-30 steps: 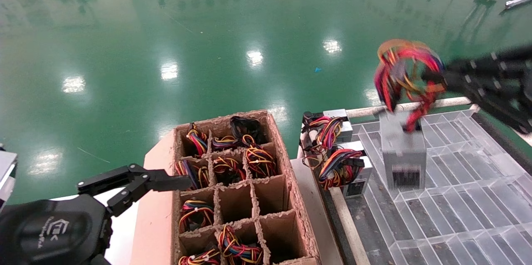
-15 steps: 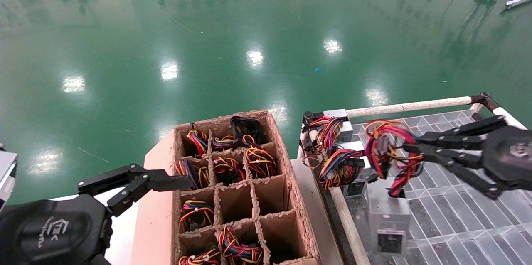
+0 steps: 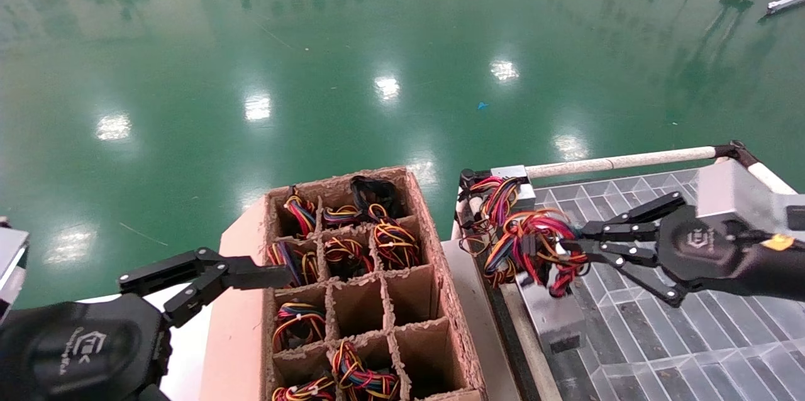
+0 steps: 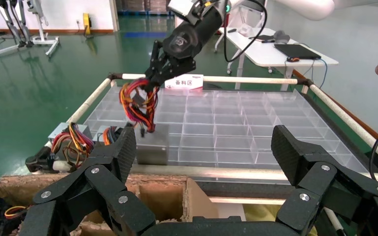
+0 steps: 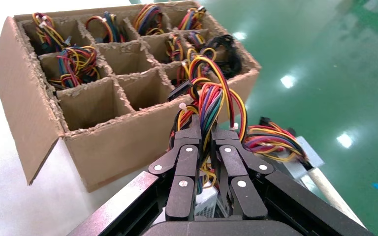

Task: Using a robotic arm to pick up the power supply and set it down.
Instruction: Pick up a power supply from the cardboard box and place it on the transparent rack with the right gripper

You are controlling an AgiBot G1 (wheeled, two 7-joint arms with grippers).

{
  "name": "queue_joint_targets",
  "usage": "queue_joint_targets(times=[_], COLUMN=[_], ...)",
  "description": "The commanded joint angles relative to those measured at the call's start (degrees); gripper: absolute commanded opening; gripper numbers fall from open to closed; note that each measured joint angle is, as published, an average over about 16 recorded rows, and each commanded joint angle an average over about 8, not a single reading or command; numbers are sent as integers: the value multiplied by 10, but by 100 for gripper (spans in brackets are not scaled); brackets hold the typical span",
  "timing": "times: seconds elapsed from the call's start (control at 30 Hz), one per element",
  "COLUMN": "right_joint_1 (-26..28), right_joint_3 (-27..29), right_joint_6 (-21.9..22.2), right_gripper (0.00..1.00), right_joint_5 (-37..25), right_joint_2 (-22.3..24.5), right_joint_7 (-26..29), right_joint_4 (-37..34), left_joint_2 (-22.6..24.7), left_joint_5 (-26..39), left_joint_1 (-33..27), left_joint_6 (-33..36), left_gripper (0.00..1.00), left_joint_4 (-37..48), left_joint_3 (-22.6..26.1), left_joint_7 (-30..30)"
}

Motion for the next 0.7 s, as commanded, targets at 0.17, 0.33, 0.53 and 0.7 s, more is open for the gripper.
queue_joint_targets(times=[0.17, 0.33, 0.53, 0.7], right_joint_1=[29, 42, 48, 50], right_joint_3=[-17, -25, -32, -38], right_joint_6=[-9, -6, -7, -5], right_gripper=[0, 0, 0, 23], right_joint_5=[-20, -30, -38, -47], right_joint_2=[-27, -37, -41, -39], right_joint_7=[-27, -52, -84, -108], right_joint_4=[-55, -107, -161, -196], left_joint_2=[0, 0, 0, 0], left_joint_5=[0, 0, 0, 0], left_joint_1=[0, 0, 0, 0], left_joint_6=[0, 0, 0, 0], left_gripper=[100, 100, 100, 100], left_joint_4=[0, 0, 0, 0], left_joint_3=[0, 0, 0, 0], left_joint_7=[0, 0, 0, 0])
